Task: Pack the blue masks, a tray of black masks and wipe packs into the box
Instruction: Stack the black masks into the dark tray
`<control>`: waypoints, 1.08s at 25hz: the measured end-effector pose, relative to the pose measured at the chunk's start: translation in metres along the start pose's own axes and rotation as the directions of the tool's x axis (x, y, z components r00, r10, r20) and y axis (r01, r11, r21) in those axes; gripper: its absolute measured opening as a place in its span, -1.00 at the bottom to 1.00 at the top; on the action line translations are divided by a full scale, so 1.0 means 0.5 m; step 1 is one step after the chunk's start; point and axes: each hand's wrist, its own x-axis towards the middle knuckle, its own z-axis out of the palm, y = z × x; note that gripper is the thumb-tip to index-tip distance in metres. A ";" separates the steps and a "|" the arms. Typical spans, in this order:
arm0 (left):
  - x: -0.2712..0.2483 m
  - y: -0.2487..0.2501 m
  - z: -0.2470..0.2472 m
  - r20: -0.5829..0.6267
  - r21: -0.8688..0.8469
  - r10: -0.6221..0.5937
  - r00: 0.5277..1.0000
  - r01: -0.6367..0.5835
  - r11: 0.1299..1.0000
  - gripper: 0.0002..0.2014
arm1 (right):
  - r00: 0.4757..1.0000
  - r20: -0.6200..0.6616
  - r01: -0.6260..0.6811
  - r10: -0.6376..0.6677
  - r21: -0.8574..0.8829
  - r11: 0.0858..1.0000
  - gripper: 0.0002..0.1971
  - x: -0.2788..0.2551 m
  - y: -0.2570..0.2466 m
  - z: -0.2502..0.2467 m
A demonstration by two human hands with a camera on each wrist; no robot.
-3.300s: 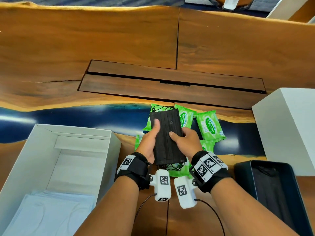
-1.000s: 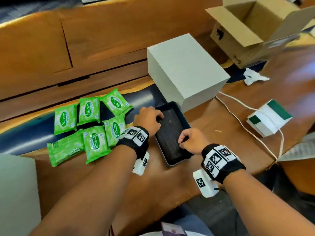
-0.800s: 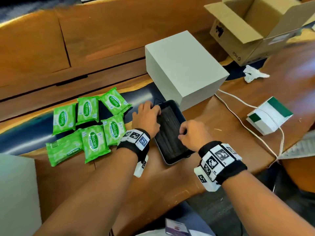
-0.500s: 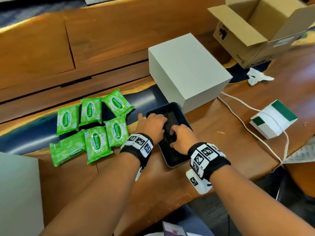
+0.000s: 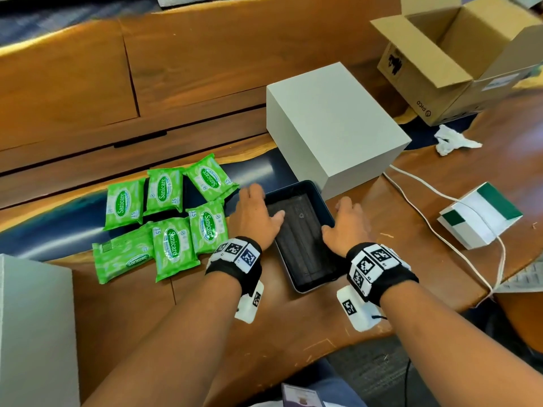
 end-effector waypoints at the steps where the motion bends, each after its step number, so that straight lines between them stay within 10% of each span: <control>1: -0.004 -0.006 0.005 0.065 -0.046 -0.106 0.992 0.109 0.993 -0.54 | 0.997 0.075 -0.021 0.023 -0.022 1.000 -0.63 0.005 0.003 0.005; 8: -0.024 -0.026 0.028 0.409 -0.160 -0.274 0.871 0.364 0.918 -0.75 | 0.977 0.215 0.029 -0.011 -0.084 0.996 -0.80 0.014 -0.005 0.014; 18: -0.047 -0.140 -0.196 0.149 -0.230 -0.298 0.943 0.327 0.917 -0.82 | 0.904 0.214 0.380 -0.370 -0.009 0.925 -0.86 -0.028 -0.208 -0.020; 27: -0.159 -0.323 -0.454 -0.132 -0.228 -0.529 0.838 0.493 0.839 -0.81 | 0.718 0.278 0.672 -0.638 -0.036 0.740 -0.84 -0.156 -0.521 0.036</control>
